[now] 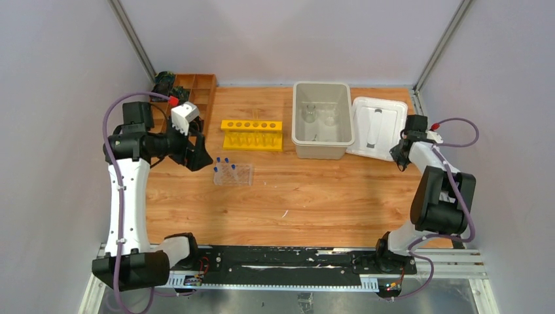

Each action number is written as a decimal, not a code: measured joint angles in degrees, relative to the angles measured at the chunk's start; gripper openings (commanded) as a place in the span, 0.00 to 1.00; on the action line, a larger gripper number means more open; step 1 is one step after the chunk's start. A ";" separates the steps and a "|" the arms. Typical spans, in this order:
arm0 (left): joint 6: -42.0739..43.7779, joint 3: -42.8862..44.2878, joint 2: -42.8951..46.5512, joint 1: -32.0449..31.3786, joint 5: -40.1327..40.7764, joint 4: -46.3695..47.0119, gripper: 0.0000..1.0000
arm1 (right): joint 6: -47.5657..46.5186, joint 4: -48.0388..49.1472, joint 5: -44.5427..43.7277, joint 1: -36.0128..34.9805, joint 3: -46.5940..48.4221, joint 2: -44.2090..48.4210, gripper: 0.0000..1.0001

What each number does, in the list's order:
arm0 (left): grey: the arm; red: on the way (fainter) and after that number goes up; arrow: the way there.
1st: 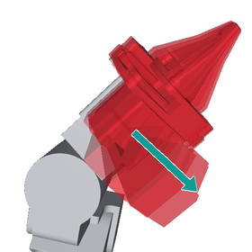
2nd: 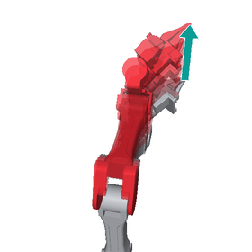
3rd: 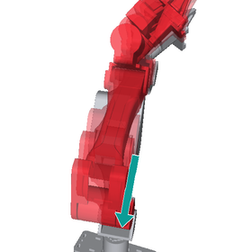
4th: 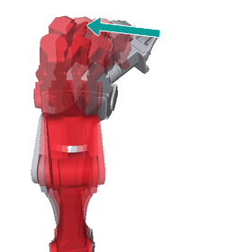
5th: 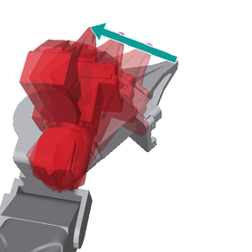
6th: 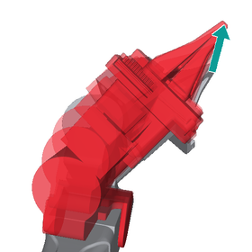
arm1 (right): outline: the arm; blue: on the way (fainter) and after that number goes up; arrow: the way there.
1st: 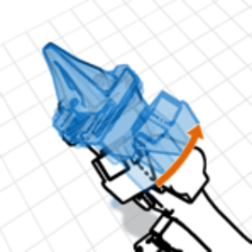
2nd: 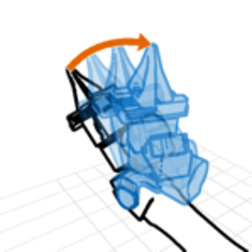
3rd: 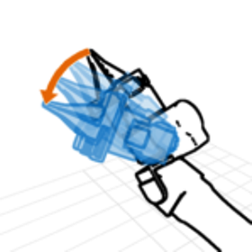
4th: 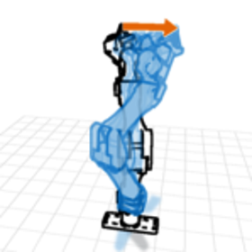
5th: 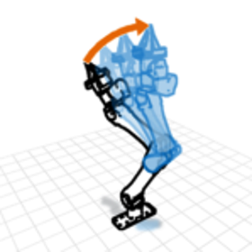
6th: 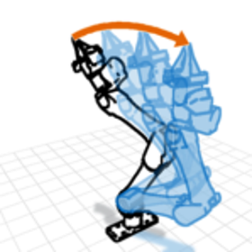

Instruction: Organize the chemistry lab equipment

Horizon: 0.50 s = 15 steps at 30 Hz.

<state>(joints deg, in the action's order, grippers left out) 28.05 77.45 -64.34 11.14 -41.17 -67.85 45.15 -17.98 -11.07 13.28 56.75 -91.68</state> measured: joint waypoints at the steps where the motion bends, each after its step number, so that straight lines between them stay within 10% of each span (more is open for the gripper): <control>1: 0.02 0.20 0.00 -1.20 0.22 0.00 0.95 | 0.07 0.02 -0.31 0.00 -0.63 1.42 0.00; 15: -0.96 12.59 -6.75 -22.64 6.45 -0.37 0.92 | -2.01 -1.14 -5.73 0.00 -3.96 21.22 0.00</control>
<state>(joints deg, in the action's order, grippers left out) 27.09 90.04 -71.09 -11.51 -34.72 -68.23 43.13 -19.11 -16.80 13.28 52.80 -70.46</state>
